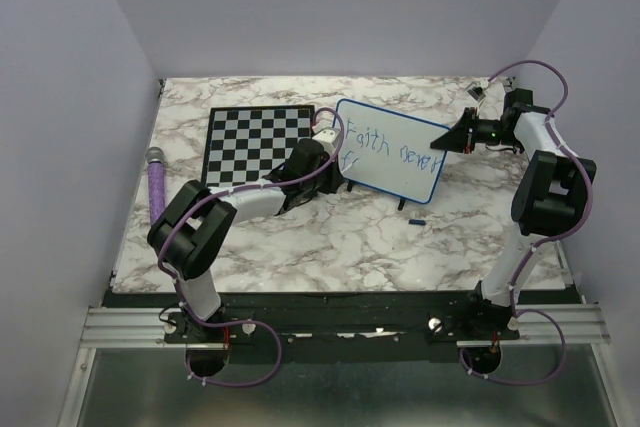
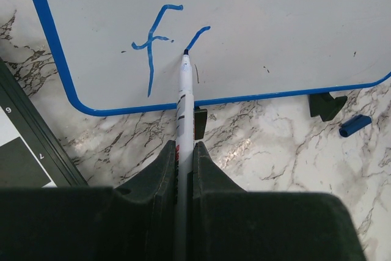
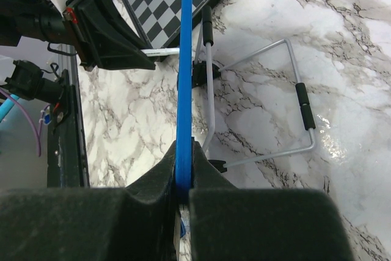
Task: Write a sentence on the whiteboard
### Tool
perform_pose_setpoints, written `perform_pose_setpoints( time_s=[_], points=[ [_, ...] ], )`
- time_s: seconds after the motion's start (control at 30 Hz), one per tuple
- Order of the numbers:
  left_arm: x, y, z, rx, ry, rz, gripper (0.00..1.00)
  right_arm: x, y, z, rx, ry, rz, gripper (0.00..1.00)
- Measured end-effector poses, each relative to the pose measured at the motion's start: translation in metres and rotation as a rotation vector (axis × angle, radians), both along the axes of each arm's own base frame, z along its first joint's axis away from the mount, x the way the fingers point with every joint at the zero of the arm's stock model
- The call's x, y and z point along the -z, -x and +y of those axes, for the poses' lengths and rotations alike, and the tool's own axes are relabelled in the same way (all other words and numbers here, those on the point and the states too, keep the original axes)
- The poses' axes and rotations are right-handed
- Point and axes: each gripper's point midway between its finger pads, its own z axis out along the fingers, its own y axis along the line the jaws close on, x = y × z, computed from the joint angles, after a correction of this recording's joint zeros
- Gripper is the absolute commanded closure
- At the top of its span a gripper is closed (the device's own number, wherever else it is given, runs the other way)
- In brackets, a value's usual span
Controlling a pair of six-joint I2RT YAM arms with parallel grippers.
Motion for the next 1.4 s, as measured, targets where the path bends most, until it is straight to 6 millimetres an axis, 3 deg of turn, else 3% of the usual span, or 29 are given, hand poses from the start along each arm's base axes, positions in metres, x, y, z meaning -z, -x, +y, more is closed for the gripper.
perform_pose_setpoints(
  time_s=[1.4],
  points=[
    [0.009,0.014,-0.007,0.084,-0.020,0.099,1.00,-0.001,-0.001,0.000,-0.001,0.003,-0.010,0.99]
  ],
)
